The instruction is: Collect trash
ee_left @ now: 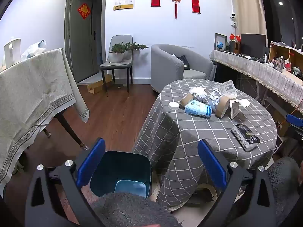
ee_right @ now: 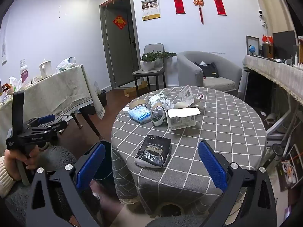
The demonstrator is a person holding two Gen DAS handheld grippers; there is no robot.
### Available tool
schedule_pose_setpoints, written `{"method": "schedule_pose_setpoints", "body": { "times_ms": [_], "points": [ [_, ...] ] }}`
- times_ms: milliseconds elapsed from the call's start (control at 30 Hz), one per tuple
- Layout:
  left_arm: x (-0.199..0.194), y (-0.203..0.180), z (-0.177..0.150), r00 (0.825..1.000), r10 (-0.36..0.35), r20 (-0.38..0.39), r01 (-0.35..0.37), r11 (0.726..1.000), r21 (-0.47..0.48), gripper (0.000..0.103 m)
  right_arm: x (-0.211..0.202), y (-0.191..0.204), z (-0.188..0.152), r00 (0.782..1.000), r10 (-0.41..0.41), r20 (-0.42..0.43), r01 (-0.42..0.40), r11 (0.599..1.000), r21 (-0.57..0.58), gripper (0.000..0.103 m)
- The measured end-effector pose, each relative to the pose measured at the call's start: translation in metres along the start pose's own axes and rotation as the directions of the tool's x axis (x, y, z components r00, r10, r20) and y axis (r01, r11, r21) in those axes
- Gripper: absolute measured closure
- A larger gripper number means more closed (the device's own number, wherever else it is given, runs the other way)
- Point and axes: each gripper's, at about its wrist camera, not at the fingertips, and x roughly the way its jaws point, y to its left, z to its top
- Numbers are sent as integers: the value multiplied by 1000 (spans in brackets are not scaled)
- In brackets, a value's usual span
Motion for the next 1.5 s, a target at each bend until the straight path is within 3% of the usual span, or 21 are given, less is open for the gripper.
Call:
{"method": "schedule_pose_setpoints", "body": {
  "times_ms": [1500],
  "points": [
    [1, 0, 0, 1000, 1, -6, -1, 1000, 2, 3, 1, -2, 0, 1000, 5, -2, -5, 1000, 10, 3]
  ]
}}
